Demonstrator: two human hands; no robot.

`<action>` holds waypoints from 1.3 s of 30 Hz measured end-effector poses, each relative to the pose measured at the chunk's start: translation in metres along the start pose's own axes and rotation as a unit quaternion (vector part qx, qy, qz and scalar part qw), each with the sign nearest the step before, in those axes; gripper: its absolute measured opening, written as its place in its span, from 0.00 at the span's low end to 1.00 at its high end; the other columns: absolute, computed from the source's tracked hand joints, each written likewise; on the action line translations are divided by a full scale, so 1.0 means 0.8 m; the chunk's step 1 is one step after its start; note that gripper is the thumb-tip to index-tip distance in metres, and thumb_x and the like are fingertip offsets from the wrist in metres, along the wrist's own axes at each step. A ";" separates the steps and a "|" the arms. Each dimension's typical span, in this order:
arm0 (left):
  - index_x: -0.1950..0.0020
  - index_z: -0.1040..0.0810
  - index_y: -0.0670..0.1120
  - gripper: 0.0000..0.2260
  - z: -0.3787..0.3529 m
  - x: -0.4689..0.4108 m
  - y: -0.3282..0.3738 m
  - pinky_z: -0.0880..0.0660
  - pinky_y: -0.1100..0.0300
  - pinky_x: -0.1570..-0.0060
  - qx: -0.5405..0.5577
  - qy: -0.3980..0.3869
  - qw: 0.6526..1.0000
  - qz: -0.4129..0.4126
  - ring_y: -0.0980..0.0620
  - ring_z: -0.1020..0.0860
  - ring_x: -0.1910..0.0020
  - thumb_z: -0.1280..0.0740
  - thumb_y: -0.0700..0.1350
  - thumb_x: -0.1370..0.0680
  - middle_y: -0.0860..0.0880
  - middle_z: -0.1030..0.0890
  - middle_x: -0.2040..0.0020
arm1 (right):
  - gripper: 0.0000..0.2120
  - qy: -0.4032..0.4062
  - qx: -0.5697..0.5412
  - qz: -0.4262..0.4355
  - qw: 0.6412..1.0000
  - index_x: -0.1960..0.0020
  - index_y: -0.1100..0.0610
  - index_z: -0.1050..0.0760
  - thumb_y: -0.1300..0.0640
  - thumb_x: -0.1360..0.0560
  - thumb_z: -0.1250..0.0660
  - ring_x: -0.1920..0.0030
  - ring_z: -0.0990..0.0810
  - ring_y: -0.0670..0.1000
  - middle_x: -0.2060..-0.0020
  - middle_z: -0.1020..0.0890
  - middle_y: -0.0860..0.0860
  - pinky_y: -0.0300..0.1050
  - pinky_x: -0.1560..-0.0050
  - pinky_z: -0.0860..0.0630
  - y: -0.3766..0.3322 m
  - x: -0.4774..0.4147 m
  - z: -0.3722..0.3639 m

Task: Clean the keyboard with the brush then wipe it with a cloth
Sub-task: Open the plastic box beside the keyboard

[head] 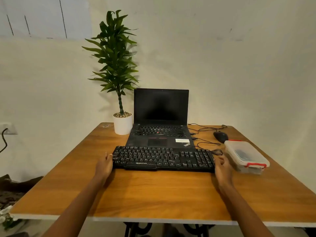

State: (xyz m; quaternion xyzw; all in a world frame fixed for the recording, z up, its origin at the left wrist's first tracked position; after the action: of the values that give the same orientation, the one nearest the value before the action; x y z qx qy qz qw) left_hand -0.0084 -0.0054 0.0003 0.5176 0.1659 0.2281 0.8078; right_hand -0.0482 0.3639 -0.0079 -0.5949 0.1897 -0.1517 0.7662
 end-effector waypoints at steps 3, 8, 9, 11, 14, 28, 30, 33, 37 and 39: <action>0.26 0.40 0.37 0.20 0.002 -0.007 -0.004 0.38 0.52 0.36 0.002 0.002 1.000 0.004 0.42 0.35 0.31 0.48 0.45 0.17 0.38 0.34 0.29 | 0.21 -0.003 0.042 0.016 0.999 0.30 0.54 0.39 0.57 0.22 0.40 0.40 0.26 0.57 0.35 0.29 0.58 0.55 0.45 0.25 0.003 0.000 -0.006; 0.25 0.42 0.40 0.21 0.010 -0.002 -0.013 0.43 0.49 0.30 0.020 -0.017 0.999 0.022 0.42 0.40 0.28 0.49 0.46 0.16 0.40 0.39 0.26 | 0.21 -0.001 0.022 -0.004 1.000 0.30 0.56 0.38 0.58 0.22 0.40 0.38 0.27 0.58 0.35 0.28 0.59 0.58 0.40 0.27 0.002 0.008 -0.001; 0.25 0.42 0.41 0.21 0.012 0.000 -0.016 0.44 0.50 0.30 0.032 -0.018 0.999 0.022 0.43 0.41 0.27 0.49 0.46 0.16 0.41 0.40 0.25 | 0.20 -0.003 0.014 -0.006 1.000 0.30 0.56 0.38 0.58 0.22 0.40 0.38 0.27 0.58 0.35 0.28 0.60 0.57 0.40 0.27 0.002 0.010 0.003; 0.25 0.43 0.41 0.20 0.018 0.009 -0.024 0.44 0.51 0.31 0.047 -0.018 0.999 0.014 0.44 0.41 0.27 0.49 0.45 0.16 0.42 0.41 0.25 | 0.20 0.000 -0.005 -0.012 1.000 0.30 0.57 0.38 0.58 0.21 0.40 0.40 0.27 0.58 0.37 0.28 0.60 0.55 0.41 0.27 0.005 0.017 0.011; 0.25 0.42 0.42 0.20 0.029 0.024 -0.040 0.44 0.51 0.30 0.050 -0.018 0.999 0.004 0.45 0.40 0.27 0.49 0.46 0.16 0.44 0.39 0.25 | 0.19 0.005 -0.036 -0.015 0.999 0.31 0.58 0.36 0.58 0.21 0.41 0.45 0.27 0.54 0.40 0.26 0.59 0.51 0.46 0.28 0.008 0.034 0.025; 0.31 0.31 0.38 0.18 0.071 0.074 -0.070 0.39 0.54 0.32 0.097 -0.034 0.995 -0.007 0.48 0.36 0.29 0.49 0.43 0.17 0.49 0.37 0.26 | 0.12 0.003 -0.036 -0.006 0.999 0.40 0.54 0.28 0.59 0.23 0.38 0.48 0.28 0.52 0.49 0.26 0.52 0.45 0.57 0.31 0.023 0.078 0.077; 0.31 0.30 0.38 0.17 0.074 0.081 -0.070 0.39 0.53 0.31 0.103 -0.035 0.994 -0.007 0.48 0.35 0.29 0.48 0.43 0.17 0.49 0.36 0.26 | 0.10 0.006 -0.034 -0.006 0.999 0.42 0.53 0.27 0.58 0.23 0.38 0.47 0.27 0.52 0.48 0.25 0.52 0.47 0.54 0.31 0.028 0.081 0.083; 0.31 0.30 0.39 0.17 0.080 0.090 -0.069 0.39 0.57 0.34 0.106 -0.034 0.994 -0.014 0.47 0.35 0.30 0.48 0.42 0.17 0.48 0.35 0.27 | 0.10 0.009 -0.030 0.001 0.999 0.43 0.55 0.26 0.58 0.24 0.37 0.48 0.26 0.52 0.49 0.23 0.54 0.43 0.60 0.30 0.030 0.082 0.089; 0.32 0.29 0.39 0.17 0.084 0.099 -0.070 0.39 0.56 0.34 0.090 -0.032 0.995 -0.021 0.46 0.35 0.29 0.48 0.43 0.17 0.48 0.34 0.28 | 0.11 0.004 -0.026 0.005 1.000 0.42 0.57 0.26 0.58 0.24 0.37 0.48 0.27 0.52 0.49 0.24 0.54 0.40 0.62 0.31 0.029 0.082 0.090; 0.33 0.29 0.40 0.17 0.086 0.100 -0.071 0.40 0.53 0.31 0.075 -0.032 0.996 -0.023 0.47 0.35 0.29 0.48 0.43 0.17 0.49 0.34 0.28 | 0.10 0.005 -0.026 0.007 1.000 0.43 0.57 0.26 0.60 0.24 0.37 0.48 0.27 0.51 0.49 0.24 0.53 0.39 0.62 0.31 0.027 0.083 0.089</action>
State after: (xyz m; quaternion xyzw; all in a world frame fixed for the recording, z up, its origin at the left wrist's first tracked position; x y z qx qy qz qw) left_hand 0.1050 -0.0349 -0.0258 0.5796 0.1681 0.1801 0.7768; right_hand 0.0441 0.3996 -0.0207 -0.6123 0.2019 -0.1447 0.7506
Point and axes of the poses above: each hand's wrist, its own x-axis away from the middle knuckle, its own z-axis out of the back of the hand, y = z × x, the point moved 1 cm from there along -x, towards the middle knuckle
